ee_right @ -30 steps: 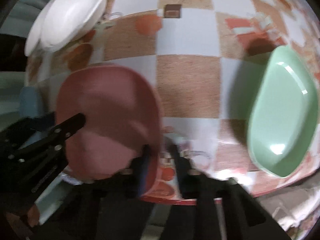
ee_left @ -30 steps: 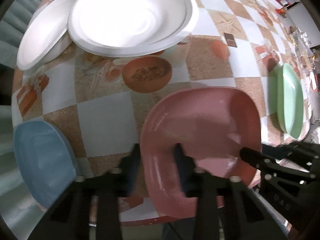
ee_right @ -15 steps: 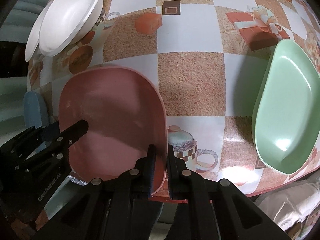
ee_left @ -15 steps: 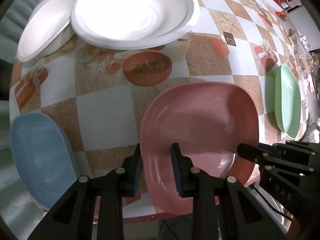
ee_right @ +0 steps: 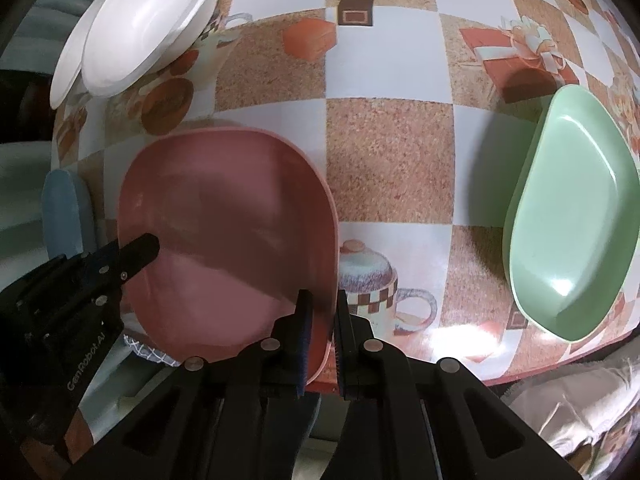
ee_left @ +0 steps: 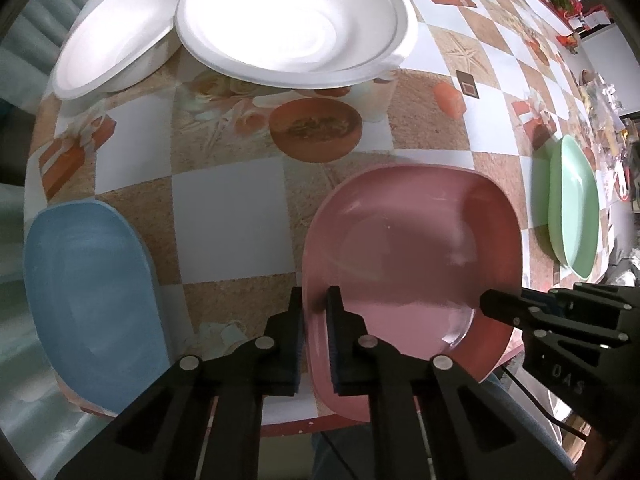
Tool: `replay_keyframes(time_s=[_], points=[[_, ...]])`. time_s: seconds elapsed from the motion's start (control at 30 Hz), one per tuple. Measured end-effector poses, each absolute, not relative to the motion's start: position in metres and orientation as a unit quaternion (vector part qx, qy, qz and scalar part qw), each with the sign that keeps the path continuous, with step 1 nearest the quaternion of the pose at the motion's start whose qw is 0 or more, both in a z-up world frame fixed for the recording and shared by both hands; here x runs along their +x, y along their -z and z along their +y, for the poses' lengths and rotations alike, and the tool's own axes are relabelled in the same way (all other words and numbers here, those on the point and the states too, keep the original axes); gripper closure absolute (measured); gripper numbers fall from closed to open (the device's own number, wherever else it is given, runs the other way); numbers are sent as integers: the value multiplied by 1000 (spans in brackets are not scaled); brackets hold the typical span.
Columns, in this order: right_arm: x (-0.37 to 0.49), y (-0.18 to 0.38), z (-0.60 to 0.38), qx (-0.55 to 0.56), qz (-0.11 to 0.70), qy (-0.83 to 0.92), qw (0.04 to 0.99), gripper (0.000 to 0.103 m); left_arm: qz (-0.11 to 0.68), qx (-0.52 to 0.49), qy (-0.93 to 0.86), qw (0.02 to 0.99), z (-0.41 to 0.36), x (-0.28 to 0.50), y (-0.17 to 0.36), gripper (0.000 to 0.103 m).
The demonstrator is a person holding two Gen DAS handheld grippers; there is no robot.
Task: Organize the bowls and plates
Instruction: 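Close the left gripper on the pink plate rim while the right gripper closes too, then lift the pink plate with both grippers and carry it over the blue plate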
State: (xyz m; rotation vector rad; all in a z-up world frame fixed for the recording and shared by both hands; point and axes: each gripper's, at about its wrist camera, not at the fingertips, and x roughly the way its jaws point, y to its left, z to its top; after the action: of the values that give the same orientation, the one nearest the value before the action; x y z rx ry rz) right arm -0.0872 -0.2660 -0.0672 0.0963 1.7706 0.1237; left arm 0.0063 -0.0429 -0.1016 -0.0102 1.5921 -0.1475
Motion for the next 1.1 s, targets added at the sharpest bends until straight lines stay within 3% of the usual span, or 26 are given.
replay_keyframes(time_s=[0.67, 1.1], points=[[-80, 20, -227, -14, 753, -86, 653, 92, 672, -3, 63, 738, -20, -10, 31, 91], [-81, 1, -144, -88, 732, -151, 659, 92, 653, -10, 0, 758, 38, -24, 20, 90]])
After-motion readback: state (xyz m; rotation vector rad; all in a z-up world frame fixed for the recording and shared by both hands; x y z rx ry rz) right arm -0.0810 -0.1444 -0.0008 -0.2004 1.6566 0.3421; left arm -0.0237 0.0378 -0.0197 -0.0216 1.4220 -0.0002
